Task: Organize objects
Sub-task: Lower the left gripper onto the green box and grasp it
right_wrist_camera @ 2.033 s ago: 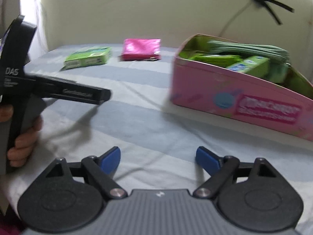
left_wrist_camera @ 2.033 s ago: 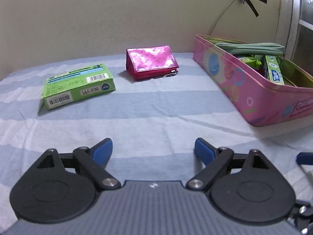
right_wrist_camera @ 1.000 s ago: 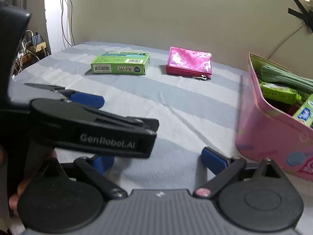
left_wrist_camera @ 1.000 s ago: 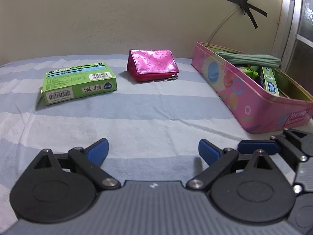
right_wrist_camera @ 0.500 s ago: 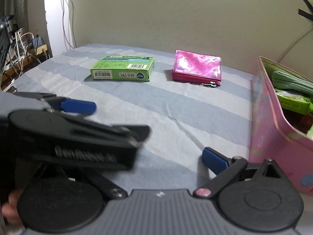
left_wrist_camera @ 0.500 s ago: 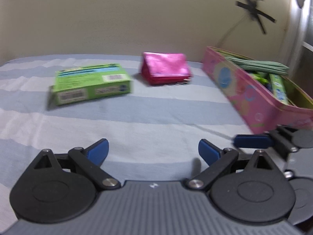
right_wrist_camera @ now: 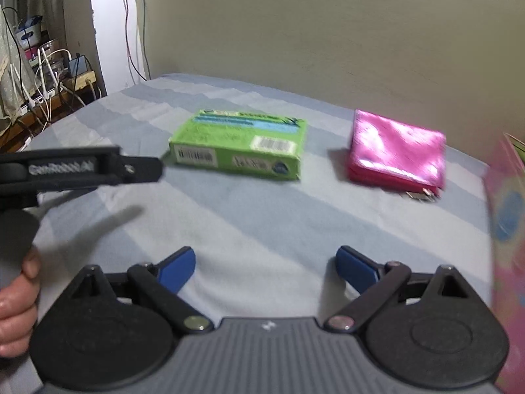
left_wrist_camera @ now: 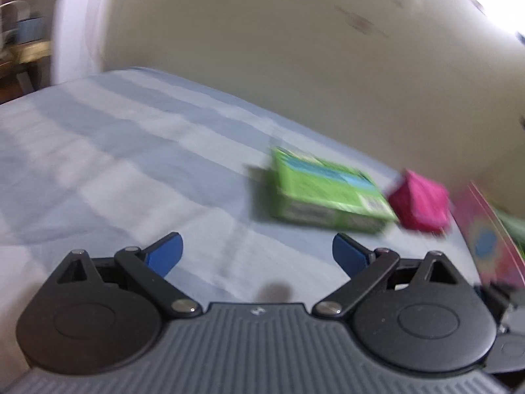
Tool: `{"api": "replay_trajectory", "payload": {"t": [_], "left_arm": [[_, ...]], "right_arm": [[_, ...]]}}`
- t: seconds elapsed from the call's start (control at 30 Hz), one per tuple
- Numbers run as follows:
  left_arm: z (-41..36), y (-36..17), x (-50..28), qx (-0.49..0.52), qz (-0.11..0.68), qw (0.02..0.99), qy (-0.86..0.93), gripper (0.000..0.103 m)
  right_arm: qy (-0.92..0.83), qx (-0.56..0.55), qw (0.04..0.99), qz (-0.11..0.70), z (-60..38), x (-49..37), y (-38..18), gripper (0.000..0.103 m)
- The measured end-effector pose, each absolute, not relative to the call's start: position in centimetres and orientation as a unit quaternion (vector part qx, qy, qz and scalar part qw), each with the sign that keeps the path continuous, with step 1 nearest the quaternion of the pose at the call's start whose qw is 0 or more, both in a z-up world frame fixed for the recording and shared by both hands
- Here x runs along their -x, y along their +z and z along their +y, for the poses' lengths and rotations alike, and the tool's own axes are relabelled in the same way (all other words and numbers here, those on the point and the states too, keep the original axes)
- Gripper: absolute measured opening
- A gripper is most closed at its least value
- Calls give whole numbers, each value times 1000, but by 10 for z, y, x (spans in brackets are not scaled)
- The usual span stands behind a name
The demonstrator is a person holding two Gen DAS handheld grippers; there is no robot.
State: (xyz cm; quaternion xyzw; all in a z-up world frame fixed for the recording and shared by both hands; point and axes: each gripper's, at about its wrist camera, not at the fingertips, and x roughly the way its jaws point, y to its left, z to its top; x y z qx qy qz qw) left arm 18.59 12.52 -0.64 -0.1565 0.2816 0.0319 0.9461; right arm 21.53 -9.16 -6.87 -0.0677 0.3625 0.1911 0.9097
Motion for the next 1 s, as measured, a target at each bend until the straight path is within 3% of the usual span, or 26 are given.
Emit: {"api": "replay_trajectory", "payload": {"t": [0.27,0.57,0.8,0.87,1.0], "left_arm": [[169,-8,-180,259,251,927,104,99],[172,-11,-185,268,253,925,93,99],[173,17,-240,240,282,929,-14,99],[172,15,-266,243,315,916,-43,97],[169,0,-301,242,341,908,-40,75]], "right_arm": [[195,9,910,365,-58,-264,-66,103],[181,-19,914,362,-58,-279,-66,103],[175,3,930,324,-71,-268,-55,103],[179,3,927,330,-72,-275,-55,103],[199,-13,915,351,-71,-286,-60,103]]}}
